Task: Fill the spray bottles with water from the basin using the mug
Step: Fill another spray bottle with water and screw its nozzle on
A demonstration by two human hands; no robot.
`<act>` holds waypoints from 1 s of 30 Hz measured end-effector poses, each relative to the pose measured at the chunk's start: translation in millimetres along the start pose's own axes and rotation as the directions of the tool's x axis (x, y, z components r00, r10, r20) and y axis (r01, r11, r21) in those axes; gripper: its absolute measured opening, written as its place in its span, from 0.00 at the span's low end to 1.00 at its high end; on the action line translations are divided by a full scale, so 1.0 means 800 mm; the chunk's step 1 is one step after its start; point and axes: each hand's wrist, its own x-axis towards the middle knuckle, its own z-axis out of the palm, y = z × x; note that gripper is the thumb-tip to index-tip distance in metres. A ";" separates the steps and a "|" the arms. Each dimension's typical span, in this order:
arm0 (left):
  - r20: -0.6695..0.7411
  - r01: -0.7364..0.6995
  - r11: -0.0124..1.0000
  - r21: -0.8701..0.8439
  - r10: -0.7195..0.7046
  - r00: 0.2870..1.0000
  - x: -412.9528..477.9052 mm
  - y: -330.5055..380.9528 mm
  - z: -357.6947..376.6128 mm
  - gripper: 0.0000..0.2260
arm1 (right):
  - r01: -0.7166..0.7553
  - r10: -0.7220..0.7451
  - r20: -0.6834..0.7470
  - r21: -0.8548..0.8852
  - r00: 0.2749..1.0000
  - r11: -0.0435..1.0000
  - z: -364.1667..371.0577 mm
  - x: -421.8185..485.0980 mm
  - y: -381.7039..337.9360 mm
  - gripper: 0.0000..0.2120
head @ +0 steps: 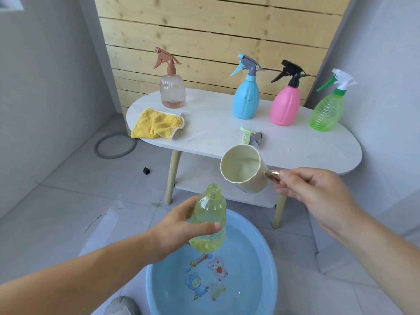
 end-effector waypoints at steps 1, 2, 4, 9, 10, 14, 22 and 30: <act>-0.002 0.000 1.000 -0.002 0.000 1.000 0.001 0.000 0.001 0.27 | 0.016 -0.016 0.001 -0.009 1.000 1.000 0.001 -0.002 -0.004 0.15; -0.003 0.001 1.000 -0.001 -0.001 1.000 0.002 0.000 0.001 0.27 | 0.028 -0.028 0.004 -0.022 1.000 0.999 0.002 -0.003 -0.008 0.17; -0.005 0.003 1.000 0.002 -0.003 1.000 0.005 -0.001 0.001 0.27 | 0.054 -0.053 0.021 -0.041 0.998 0.998 0.004 -0.007 -0.014 0.17; -0.016 0.005 1.000 -0.006 -0.005 1.000 0.008 -0.002 0.001 0.27 | 0.100 -0.094 0.059 -0.093 0.994 0.991 0.009 -0.016 -0.022 0.11; -0.018 0.004 1.000 -0.006 -0.004 1.000 0.008 -0.002 0.000 0.28 | 0.106 -0.100 0.056 -0.100 0.993 0.989 0.010 -0.017 -0.023 0.08; -0.023 0.003 1.000 -0.003 -0.004 1.000 0.010 -0.003 -0.002 0.28 | 0.110 -0.106 0.041 -0.119 0.994 0.987 0.013 -0.019 -0.024 0.07; -0.030 -0.009 1.000 -0.001 0.009 0.999 0.010 -0.002 -0.001 0.28 | 0.158 -0.155 0.035 -0.144 0.987 0.977 0.014 -0.020 -0.026 0.06; -0.027 -0.012 1.000 0.013 0.012 1.000 0.011 -0.002 0.000 0.27 | 0.203 -0.199 0.038 -0.156 0.979 0.967 0.014 -0.018 -0.025 0.05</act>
